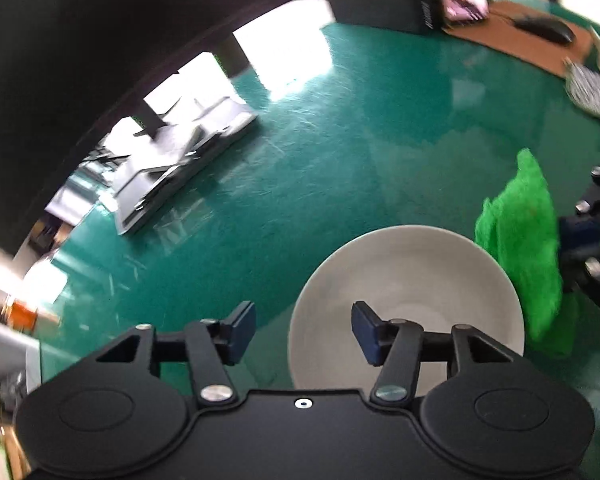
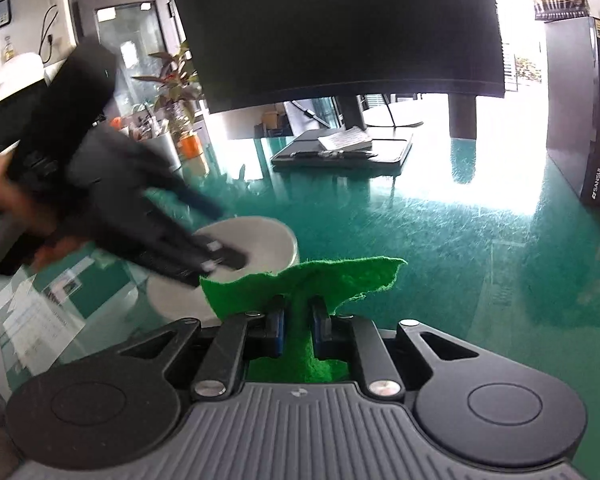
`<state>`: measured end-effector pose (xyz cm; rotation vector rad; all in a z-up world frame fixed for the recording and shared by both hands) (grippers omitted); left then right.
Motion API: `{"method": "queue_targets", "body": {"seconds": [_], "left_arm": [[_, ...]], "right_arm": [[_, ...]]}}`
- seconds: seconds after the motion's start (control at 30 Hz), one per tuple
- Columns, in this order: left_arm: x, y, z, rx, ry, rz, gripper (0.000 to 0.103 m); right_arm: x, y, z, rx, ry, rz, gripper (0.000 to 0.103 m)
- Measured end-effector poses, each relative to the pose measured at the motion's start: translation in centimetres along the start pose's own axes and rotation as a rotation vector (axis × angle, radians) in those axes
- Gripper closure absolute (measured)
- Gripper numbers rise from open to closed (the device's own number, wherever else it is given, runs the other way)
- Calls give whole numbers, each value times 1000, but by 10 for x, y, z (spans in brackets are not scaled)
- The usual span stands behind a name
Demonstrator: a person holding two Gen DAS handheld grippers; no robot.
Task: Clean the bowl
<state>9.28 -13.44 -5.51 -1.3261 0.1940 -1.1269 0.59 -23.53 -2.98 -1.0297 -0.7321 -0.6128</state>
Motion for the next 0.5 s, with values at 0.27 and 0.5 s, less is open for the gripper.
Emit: {"method": "queue_targets", "body": {"seconds": [0.27,0.5], "left_arm": [[11,10,5,-76,-20,-2,86],[-8,5,12,23,-208,-18,87]], "right_arm": [[-8,1,0,11,20,19,89],[-7,5,3,-9,7,14,88]]}}
Point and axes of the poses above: each gripper's, at about its wrist camera, not at the fingertips, and y roughly the way its jaws point, z to its left, x to its top, the point moved 8 cm from there along y, roughly the way its jaws point, and after that the axes turned 6 degrees about y, right-handed, at the moved point
